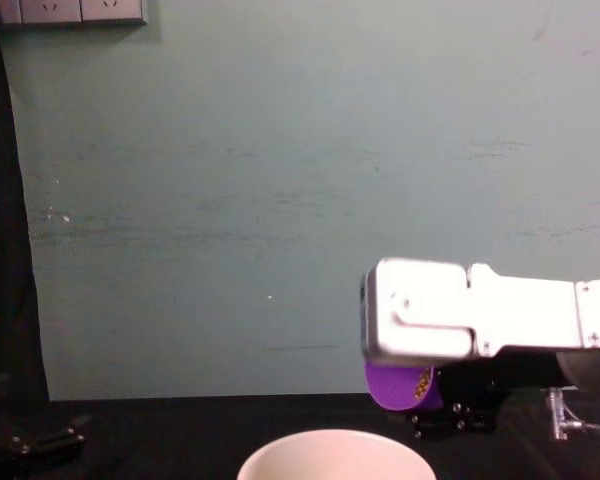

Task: Pick up the cup and pour the mung beans from the cup into the bowl.

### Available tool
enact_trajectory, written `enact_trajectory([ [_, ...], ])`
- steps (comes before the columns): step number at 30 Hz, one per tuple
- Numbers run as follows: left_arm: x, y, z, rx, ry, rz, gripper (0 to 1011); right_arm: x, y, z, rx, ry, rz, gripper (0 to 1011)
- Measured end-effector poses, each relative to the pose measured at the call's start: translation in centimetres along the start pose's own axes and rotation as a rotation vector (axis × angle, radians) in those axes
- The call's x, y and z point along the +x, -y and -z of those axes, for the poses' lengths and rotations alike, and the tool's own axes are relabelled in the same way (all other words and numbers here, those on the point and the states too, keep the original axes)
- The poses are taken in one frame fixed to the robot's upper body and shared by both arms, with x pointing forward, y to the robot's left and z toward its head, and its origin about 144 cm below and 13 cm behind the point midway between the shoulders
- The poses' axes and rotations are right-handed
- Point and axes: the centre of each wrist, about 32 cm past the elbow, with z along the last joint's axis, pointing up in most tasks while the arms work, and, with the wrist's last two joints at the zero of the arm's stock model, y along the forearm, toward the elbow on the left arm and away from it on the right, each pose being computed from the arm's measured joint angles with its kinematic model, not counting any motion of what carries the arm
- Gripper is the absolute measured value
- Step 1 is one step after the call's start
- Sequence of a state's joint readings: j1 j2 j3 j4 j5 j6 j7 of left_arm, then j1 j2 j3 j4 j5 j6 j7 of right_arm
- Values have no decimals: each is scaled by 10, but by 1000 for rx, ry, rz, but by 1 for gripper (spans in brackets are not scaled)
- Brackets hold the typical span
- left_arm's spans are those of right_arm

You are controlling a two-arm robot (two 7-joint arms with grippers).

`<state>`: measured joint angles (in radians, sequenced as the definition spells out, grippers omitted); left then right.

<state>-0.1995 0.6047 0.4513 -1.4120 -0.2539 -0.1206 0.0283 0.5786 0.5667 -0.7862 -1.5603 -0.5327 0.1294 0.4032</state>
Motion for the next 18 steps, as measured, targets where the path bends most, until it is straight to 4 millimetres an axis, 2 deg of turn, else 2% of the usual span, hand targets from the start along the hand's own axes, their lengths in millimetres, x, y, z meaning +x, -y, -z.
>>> enact_trajectory([
  [6,0,0,0,0,0,0,1003,-3,-1,-10,-34,155,2,747],
  [18,0,0,0,0,0,0,1003,-8,-1,-23,-67,352,39,747],
])
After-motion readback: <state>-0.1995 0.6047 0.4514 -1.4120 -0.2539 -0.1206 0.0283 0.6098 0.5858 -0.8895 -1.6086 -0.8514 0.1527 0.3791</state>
